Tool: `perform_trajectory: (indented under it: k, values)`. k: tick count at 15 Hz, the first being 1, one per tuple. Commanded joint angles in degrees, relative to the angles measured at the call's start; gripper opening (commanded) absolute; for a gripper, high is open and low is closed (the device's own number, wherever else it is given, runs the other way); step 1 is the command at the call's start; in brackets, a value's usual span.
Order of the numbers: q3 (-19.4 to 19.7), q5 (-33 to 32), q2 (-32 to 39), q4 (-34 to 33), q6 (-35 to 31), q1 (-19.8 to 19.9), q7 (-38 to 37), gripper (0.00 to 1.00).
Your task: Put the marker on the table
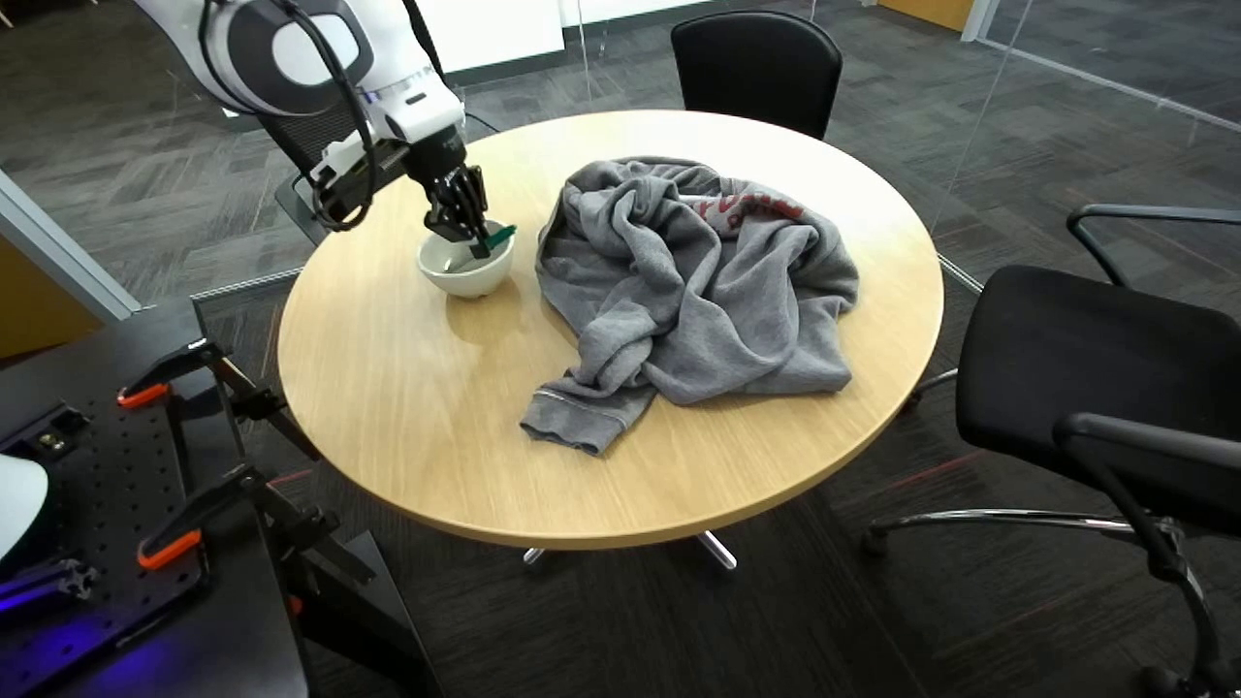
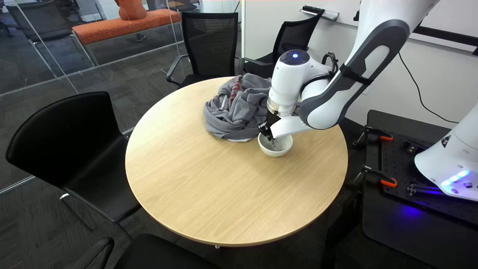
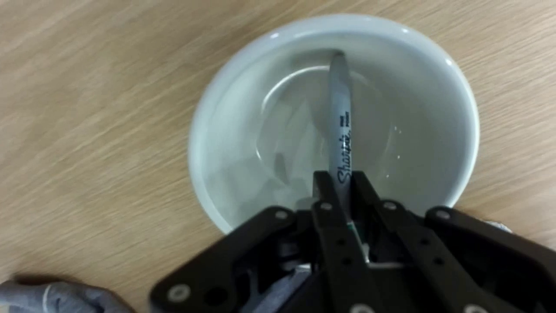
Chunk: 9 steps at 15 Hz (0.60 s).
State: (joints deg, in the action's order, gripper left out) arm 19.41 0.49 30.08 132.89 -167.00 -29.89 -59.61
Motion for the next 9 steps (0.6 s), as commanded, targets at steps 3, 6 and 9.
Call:
perform_trajectory:
  k: [3, 6, 9]
  values:
    - [13.32, -10.35, -5.45, 6.12, -4.43, -15.21, -11.51, 0.04]
    - [26.04, -16.19, -4.96, 7.21, -7.74, -28.6, -16.84, 0.04]
    - [34.08, -20.8, -3.99, 7.77, -13.26, -37.71, -16.87, 0.04]
